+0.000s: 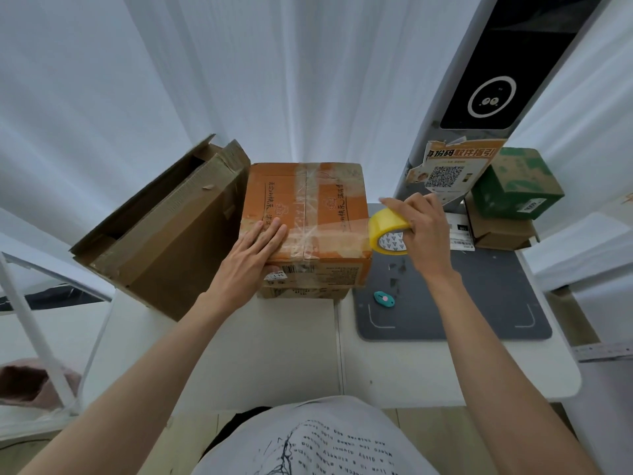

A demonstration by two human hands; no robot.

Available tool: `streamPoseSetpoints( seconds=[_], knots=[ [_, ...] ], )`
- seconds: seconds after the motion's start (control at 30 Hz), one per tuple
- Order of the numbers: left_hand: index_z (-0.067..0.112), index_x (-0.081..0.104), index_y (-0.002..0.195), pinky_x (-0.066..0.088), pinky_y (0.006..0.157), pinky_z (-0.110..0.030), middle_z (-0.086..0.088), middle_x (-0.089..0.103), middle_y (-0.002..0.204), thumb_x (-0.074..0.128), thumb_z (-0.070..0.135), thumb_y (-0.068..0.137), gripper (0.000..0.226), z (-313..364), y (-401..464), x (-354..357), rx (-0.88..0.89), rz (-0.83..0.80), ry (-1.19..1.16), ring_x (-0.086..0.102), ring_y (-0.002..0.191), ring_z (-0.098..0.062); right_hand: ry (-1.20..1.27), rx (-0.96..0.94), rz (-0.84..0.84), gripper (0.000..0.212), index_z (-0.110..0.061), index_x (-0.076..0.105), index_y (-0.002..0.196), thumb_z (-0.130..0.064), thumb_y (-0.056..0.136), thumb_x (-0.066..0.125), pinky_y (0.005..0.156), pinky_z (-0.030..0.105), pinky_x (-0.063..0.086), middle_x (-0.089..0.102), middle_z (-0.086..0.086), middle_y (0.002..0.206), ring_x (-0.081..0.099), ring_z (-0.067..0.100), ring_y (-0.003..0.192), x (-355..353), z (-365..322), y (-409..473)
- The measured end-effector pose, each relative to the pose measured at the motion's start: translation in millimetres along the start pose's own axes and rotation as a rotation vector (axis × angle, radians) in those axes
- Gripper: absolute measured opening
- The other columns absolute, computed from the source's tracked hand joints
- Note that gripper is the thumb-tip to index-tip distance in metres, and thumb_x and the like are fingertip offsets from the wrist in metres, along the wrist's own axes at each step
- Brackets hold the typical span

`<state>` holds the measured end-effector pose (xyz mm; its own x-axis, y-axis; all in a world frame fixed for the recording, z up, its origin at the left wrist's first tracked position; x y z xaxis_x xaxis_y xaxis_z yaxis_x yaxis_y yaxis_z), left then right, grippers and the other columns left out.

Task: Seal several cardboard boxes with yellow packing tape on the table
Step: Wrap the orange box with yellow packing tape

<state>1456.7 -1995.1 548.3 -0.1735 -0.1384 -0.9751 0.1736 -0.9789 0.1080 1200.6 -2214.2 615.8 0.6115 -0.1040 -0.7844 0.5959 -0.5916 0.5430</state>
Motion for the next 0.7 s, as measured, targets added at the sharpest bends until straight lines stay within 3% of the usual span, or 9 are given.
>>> streamPoseSetpoints(
  seconds=[0.1, 0.23, 0.3, 0.43, 0.57, 0.7],
  knots=[
    [0.022, 0.004, 0.162, 0.009, 0.125, -0.044, 0.000, 0.007, 0.169, 0.065, 0.037, 0.096, 0.091, 1.6, 0.9, -4.0, -0.006, 0.000, 0.013, 0.007, 0.156, -0.027, 0.212, 0.288, 0.088, 0.069, -0.023, 0.059, 0.139, 0.010, 0.079, 0.051, 0.079, 0.028, 0.039, 0.057, 0.001, 0.099, 0.048, 0.019, 0.097, -0.3, 7.5, -6.4],
    [0.014, -0.014, 0.160, -0.002, 0.125, -0.040, -0.006, -0.004, 0.169, 0.067, 0.062, 0.086, 0.120, 24.4, 12.2, -7.6, -0.180, -0.041, -0.036, -0.003, 0.156, -0.027, 0.557, 0.642, 0.290, 0.040, -0.017, 0.064, 0.123, -0.003, 0.087, 0.056, 0.079, 0.017, 0.048, 0.067, -0.006, 0.107, 0.059, 0.001, 0.093, 7.0, 9.1, -23.4],
    [0.006, -0.012, 0.159, -0.005, 0.127, -0.044, -0.013, -0.009, 0.168, 0.061, 0.072, 0.083, 0.125, 40.6, 22.7, -4.0, -0.248, -0.049, -0.013, -0.011, 0.155, -0.031, 0.758, 0.873, 0.374, 0.030, -0.015, 0.065, 0.116, -0.003, 0.090, 0.059, 0.084, 0.023, 0.052, 0.067, -0.007, 0.109, 0.061, 0.001, 0.096, 19.5, 10.1, -32.2],
    [-0.001, -0.013, 0.157, -0.008, 0.127, -0.040, -0.018, -0.016, 0.167, 0.063, 0.067, 0.085, 0.125, 57.6, 37.8, 5.6, -0.254, -0.049, -0.036, -0.020, 0.153, -0.028, 1.254, 1.301, 0.341, 0.032, -0.017, 0.066, 0.120, -0.007, 0.089, 0.070, 0.085, 0.041, 0.057, 0.071, 0.006, 0.113, 0.068, 0.023, 0.103, 51.9, 8.0, -45.2],
    [0.000, -0.010, 0.158, -0.007, 0.126, -0.037, -0.016, -0.012, 0.167, 0.065, 0.062, 0.086, 0.120, 59.4, 36.6, 9.1, -0.243, -0.015, -0.059, -0.015, 0.155, -0.026, 1.553, 1.355, 0.204, 0.032, -0.015, 0.063, 0.122, -0.006, 0.092, 0.069, 0.088, 0.038, 0.058, 0.071, 0.010, 0.114, 0.069, 0.025, 0.103, 67.2, -4.0, -50.3],
    [0.003, -0.008, 0.159, -0.004, 0.126, -0.039, -0.015, -0.008, 0.168, 0.063, 0.060, 0.088, 0.116, 57.7, 32.9, 10.4, -0.235, -0.005, -0.048, -0.010, 0.156, -0.027, 1.545, 1.396, 0.168, 0.027, -0.016, 0.065, 0.116, -0.008, 0.091, 0.072, 0.078, 0.036, 0.062, 0.072, 0.011, 0.115, 0.071, 0.024, 0.102, 70.3, -1.7, -55.7]
  ],
)
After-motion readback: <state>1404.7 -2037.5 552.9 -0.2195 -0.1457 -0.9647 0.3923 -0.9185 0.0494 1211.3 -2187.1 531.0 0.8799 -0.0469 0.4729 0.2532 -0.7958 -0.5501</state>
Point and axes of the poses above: each hand's wrist, its own y-axis towards the middle knuckle, its own x-axis out of the palm, z = x × y, the point moved 4 cm from there along y, towards the middle knuckle
